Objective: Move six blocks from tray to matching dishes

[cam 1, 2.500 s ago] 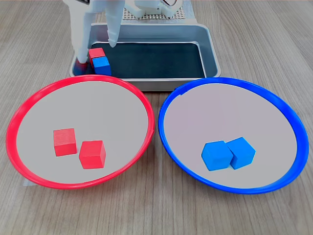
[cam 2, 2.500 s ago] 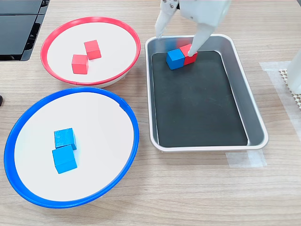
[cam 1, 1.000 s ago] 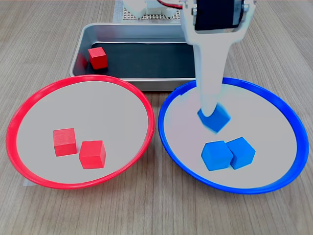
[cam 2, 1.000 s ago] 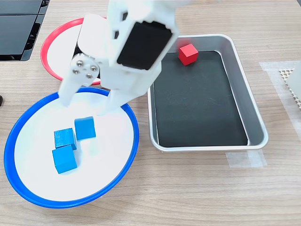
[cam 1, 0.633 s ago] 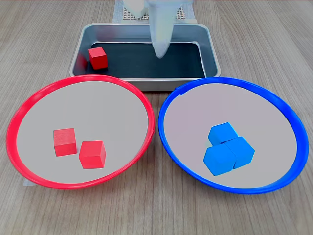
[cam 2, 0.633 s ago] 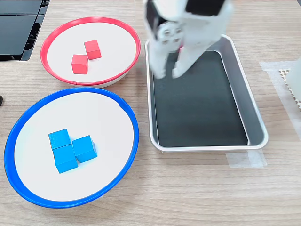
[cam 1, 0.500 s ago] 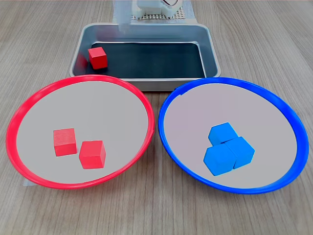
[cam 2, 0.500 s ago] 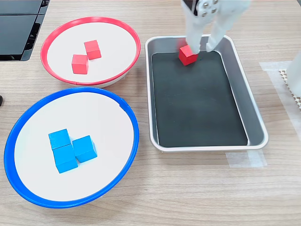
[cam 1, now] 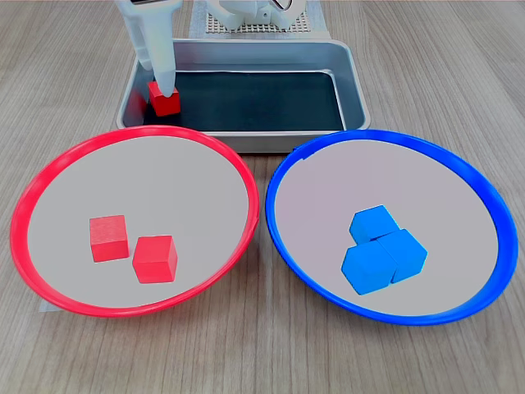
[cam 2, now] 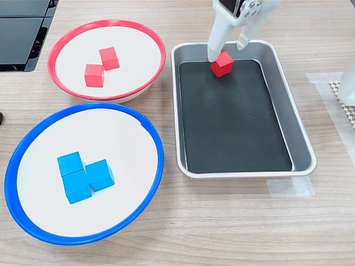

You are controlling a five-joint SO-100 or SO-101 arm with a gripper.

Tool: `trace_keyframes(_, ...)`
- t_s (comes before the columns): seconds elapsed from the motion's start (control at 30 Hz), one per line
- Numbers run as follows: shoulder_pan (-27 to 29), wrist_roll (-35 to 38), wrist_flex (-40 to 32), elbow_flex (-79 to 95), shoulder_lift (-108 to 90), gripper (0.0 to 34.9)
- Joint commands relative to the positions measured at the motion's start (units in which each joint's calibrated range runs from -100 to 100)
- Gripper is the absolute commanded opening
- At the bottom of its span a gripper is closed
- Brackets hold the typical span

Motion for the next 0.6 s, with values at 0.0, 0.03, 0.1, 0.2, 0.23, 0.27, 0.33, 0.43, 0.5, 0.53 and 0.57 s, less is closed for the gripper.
trace_keyframes(0.0,-0.4,0.1,-2.3,-1.4,1.4,18.2)
trace_keyframes(0.03,-0.4,0.2,-2.8,-1.3,1.8,17.7)
trace_keyframes(0.1,-0.8,0.4,-3.4,-1.1,2.6,14.1)
trace_keyframes(0.2,-1.6,0.4,-4.7,-1.2,3.6,3.7)
trace_keyframes(0.23,-2.2,0.5,-4.7,-1.4,3.8,1.2)
trace_keyframes(0.27,-2.9,0.5,-4.7,-1.5,3.9,0.4)
trace_keyframes(0.33,-4.8,-0.5,-3.4,-2.6,3.8,0.3)
trace_keyframes(0.43,-10.6,-5.7,2.6,-9.6,3.6,0.2)
trace_keyframes(0.5,-14.5,-11.7,5.5,-17.4,5.0,0.2)
trace_keyframes(0.53,-16.0,-14.5,6.0,-21.4,6.1,0.2)
trace_keyframes(0.57,-17.2,-17.4,6.1,-25.9,7.4,0.2)
